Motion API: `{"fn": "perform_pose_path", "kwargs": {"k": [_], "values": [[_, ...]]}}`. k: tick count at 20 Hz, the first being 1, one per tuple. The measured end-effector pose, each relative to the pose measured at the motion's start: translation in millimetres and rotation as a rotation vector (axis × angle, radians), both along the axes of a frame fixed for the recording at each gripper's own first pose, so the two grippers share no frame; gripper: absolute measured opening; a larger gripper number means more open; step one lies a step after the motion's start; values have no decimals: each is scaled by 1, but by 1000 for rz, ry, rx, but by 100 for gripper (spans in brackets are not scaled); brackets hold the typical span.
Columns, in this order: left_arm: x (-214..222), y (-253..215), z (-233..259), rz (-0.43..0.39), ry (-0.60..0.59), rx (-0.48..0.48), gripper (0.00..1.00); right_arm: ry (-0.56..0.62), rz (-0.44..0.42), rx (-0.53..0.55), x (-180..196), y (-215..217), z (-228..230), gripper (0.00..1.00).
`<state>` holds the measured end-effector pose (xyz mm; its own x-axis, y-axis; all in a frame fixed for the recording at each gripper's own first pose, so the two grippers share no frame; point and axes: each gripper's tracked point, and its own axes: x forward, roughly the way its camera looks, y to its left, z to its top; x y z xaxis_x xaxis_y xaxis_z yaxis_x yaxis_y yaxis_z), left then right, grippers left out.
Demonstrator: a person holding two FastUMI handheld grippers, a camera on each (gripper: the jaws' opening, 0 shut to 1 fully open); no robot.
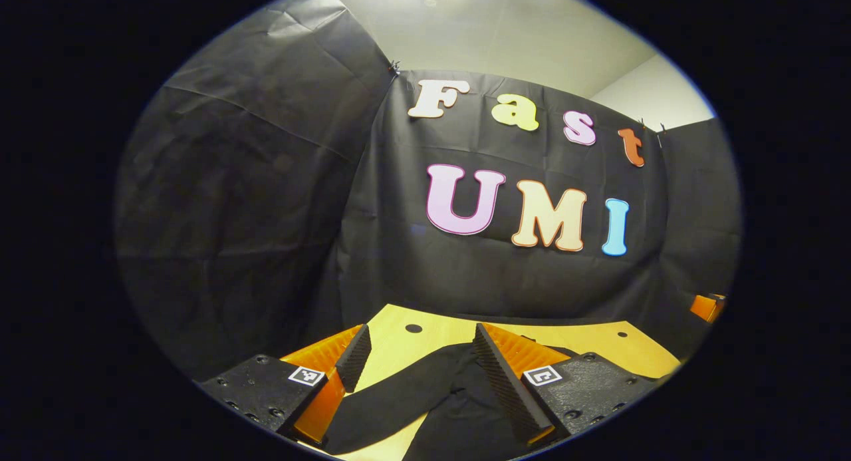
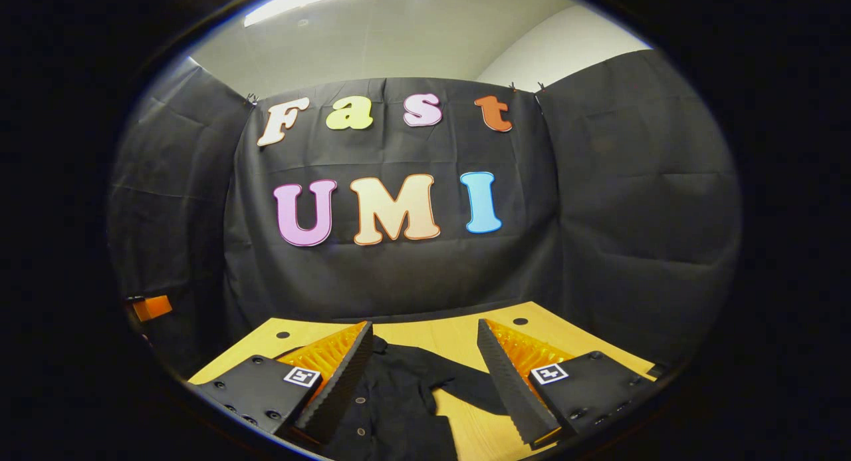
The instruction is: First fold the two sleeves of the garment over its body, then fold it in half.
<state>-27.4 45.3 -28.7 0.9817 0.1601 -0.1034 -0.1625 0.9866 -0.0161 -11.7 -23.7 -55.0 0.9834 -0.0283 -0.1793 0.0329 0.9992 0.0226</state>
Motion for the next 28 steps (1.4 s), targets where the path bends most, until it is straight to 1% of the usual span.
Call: {"fn": "perform_pose_path", "kwargs": {"k": [4, 6, 10, 13, 19, 21, 25, 28], "values": [[-1, 7, -1, 24, 4, 13, 91, -12, -54, -33, 7, -36, 3, 99], [1, 11, -2, 35, 5, 19, 91, -19, -92, -48, 13, -60, 4, 99], [4, 14, -3, 48, 10, 35, 91, 18, -163, -75, 23, -111, -13, 99], [8, 13, -5, 50, 14, 47, 91, 62, -198, -61, 26, -135, -42, 99], [18, 4, -11, 33, 28, 57, 91, 159, -254, 29, 29, -171, -107, 99], [20, -1, -15, 23, 37, 56, 91, 210, -270, 44, 28, -181, -132, 99], [24, -4, -18, 9, 48, 58, 91, 311, -341, 71, 18, -208, -180, 99], [25, -4, -23, 9, 60, 68, 92, 385, -371, 94, 13, -220, -212, 99]]}}
